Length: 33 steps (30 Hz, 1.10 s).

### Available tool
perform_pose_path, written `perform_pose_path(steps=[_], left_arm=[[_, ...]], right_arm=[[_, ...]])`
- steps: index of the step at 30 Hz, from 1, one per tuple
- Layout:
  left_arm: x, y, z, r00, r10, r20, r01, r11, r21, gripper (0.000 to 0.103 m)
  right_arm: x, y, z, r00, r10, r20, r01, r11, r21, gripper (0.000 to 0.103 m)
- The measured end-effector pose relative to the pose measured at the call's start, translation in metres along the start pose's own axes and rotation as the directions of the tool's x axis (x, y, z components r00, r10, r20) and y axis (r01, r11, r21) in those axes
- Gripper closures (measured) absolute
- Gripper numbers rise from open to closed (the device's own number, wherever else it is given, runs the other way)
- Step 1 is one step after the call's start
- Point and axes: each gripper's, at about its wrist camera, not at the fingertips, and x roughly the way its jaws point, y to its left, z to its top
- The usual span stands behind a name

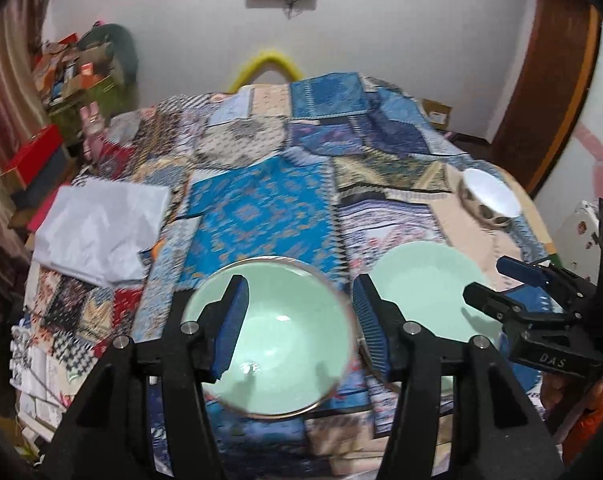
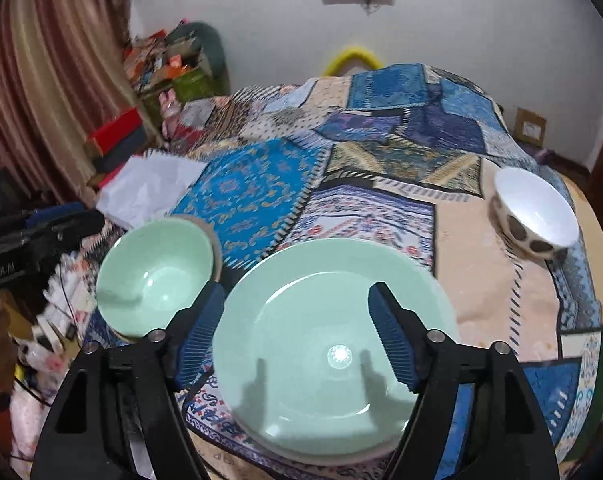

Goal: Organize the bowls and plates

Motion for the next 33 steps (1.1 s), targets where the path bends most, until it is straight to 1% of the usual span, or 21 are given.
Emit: perform_pose_path(steps=[4, 6, 7, 11, 13, 15, 19, 24, 25, 27, 30, 33], left_arm=[[0.003, -0.028, 0.010, 1.000, -0.030, 0.010, 0.030, 0.999, 0.029, 0.049], [0.008, -0.044, 0.017, 0.999, -0.050, 0.010, 0.049, 0.998, 0.044, 0.049], [0.010, -0.050, 0.019, 0.998, -0.055, 0.010, 0.055, 0.997, 0.048, 0.049], [0.026, -0.079, 0.032, 0.996, -0.087, -0.005, 0.087, 0.994, 0.066, 0.048], [0.036, -0.096, 0.039, 0.994, -0.105, -0.019, 0.106, 0.991, 0.077, 0.048], [0.047, -0.113, 0.046, 0.992, -0.122, -0.032, 0.124, 0.988, 0.088, 0.048], [0.065, -0.145, 0.059, 0.988, -0.148, -0.047, 0.152, 0.981, 0.122, 0.048], [0.088, -0.180, 0.077, 0.983, -0.173, -0.056, 0.180, 0.969, 0.169, 0.043], [0.093, -0.187, 0.080, 0.982, -0.179, -0.059, 0.186, 0.967, 0.175, 0.040], [0.105, -0.199, 0.087, 0.980, -0.189, -0.061, 0.197, 0.963, 0.183, 0.036], [0.125, -0.215, 0.096, 0.978, -0.194, -0.074, 0.205, 0.959, 0.193, 0.035], [0.147, -0.228, 0.103, 0.976, -0.194, -0.099, 0.210, 0.958, 0.193, 0.035]], right_arm=[[-0.016, -0.027, 0.003, 0.999, -0.034, 0.026, 0.032, 0.998, 0.053, 0.026], [-0.024, -0.045, 0.006, 0.997, -0.062, 0.040, 0.058, 0.995, 0.087, 0.023], [-0.028, -0.050, 0.006, 0.996, -0.074, 0.047, 0.069, 0.993, 0.095, 0.019], [-0.043, -0.077, 0.010, 0.982, -0.172, 0.072, 0.164, 0.980, 0.114, 0.016], [-0.049, -0.090, 0.012, 0.973, -0.217, 0.075, 0.207, 0.971, 0.120, 0.016], [-0.053, -0.102, 0.013, 0.968, -0.239, 0.074, 0.228, 0.966, 0.125, 0.016], [-0.062, -0.131, 0.018, 0.968, -0.235, 0.083, 0.221, 0.963, 0.154, 0.016], [-0.069, -0.162, 0.026, 0.954, -0.276, 0.115, 0.254, 0.951, 0.177, 0.016], [-0.069, -0.167, 0.028, 0.951, -0.287, 0.117, 0.264, 0.948, 0.178, 0.017], [-0.068, -0.178, 0.032, 0.943, -0.308, 0.123, 0.285, 0.942, 0.175, 0.017], [-0.061, -0.193, 0.036, 0.938, -0.327, 0.115, 0.305, 0.935, 0.179, 0.017], [-0.049, -0.210, 0.039, 0.935, -0.341, 0.100, 0.320, 0.930, 0.182, 0.024]])
